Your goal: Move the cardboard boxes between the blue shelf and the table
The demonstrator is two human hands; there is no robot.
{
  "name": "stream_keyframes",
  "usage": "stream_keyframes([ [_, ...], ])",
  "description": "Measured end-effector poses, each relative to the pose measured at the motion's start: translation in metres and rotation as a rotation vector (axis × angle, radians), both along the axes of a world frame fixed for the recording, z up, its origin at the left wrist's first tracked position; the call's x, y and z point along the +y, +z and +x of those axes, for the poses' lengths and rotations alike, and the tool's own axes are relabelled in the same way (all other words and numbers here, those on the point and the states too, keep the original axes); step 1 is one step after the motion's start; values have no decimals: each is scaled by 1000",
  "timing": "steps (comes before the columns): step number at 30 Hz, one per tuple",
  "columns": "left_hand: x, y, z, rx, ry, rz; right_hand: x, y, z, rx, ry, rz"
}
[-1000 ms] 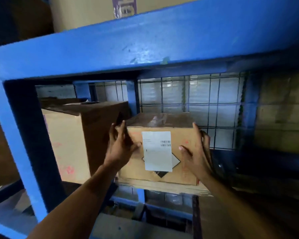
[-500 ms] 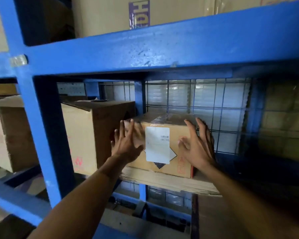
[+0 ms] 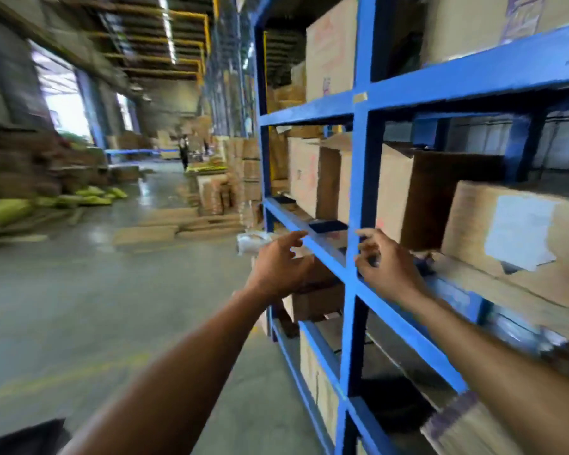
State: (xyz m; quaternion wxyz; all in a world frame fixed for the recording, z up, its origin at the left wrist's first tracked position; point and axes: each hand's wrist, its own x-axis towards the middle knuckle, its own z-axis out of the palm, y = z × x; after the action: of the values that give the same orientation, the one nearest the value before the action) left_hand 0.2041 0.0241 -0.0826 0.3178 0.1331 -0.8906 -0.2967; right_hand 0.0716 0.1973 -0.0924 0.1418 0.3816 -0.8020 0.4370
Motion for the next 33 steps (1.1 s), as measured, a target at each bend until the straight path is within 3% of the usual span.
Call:
stream_keyframes([
  [8,-122,-24,332,-28,698,123,-229,-14,255,-101,701,130],
  [17,-120,-62,682,-54,1574,157,-368,-54,579,-29,1333,288],
  [20,-112,-73,747,-23,1836,177,-392,-67,646,-17,1453,354],
  [24,-118,-92,801,88,2001,333,-434,-80,702,-38,1530,386],
  [33,-174,-124,832,574,1981,555,-532,-110,780,62,1571,370],
])
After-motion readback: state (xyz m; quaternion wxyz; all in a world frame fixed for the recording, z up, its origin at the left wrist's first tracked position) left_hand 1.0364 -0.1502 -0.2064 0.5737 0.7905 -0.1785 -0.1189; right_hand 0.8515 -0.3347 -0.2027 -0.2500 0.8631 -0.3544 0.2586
